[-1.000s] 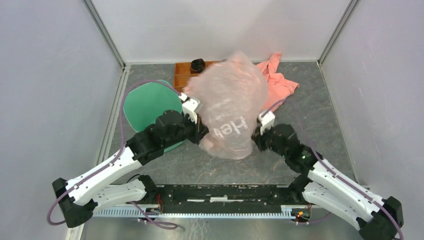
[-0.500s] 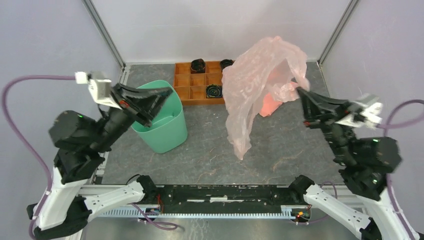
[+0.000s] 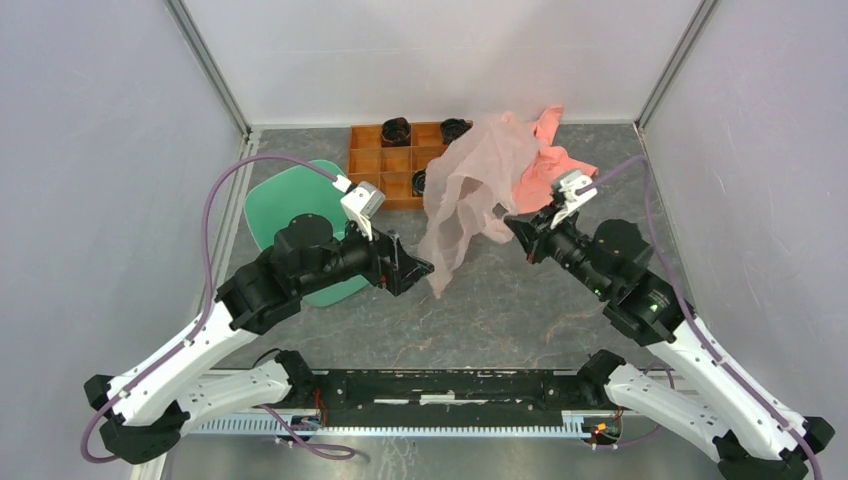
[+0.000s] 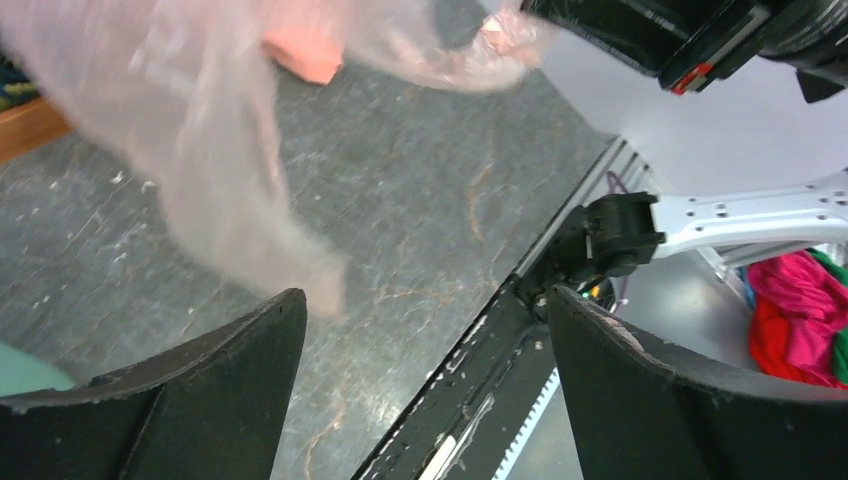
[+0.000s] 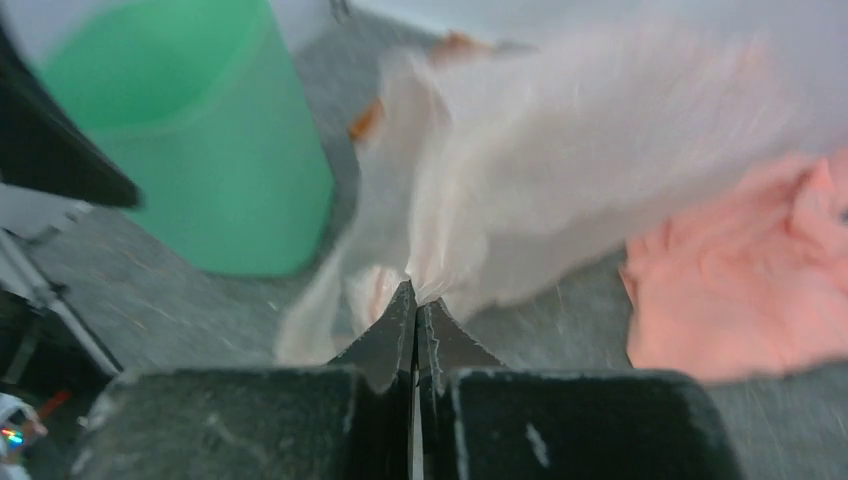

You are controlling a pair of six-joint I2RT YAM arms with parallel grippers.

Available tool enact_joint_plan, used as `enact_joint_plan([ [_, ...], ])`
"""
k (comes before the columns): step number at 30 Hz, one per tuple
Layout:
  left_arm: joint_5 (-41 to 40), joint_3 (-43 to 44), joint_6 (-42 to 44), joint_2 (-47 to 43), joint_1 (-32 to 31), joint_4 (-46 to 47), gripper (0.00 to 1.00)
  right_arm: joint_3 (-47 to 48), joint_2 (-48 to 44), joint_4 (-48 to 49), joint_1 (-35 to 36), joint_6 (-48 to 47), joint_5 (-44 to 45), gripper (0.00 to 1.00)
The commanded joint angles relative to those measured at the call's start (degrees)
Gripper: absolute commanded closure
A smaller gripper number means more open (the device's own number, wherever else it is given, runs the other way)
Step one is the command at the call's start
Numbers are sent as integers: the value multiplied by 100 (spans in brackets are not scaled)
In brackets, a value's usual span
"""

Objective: Put the trash bags into the trash bin

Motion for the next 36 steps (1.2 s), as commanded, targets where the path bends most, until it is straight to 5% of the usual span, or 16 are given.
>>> enact_joint_plan([
  [1, 619, 176, -206, -1, -4, 418, 1, 412, -44, 1002, -1, 346, -770, 99],
  [15, -733, -2226, -1667, -1705, -53, 103, 0, -558, -142, 1626, 0, 1480, -547, 99],
  [23, -2486, -1911, -995, -501, -414, -67, 0, -477, -494, 1030, 4, 1315, -62, 99],
  [27, -2698, -1695, -699, 375, -466, 135, 14, -481, -661, 782, -3, 1228, 262, 99],
  [36, -3151, -1615, -790, 1879, -649, 990, 12, -332, -702, 825, 5, 1069, 207, 99],
])
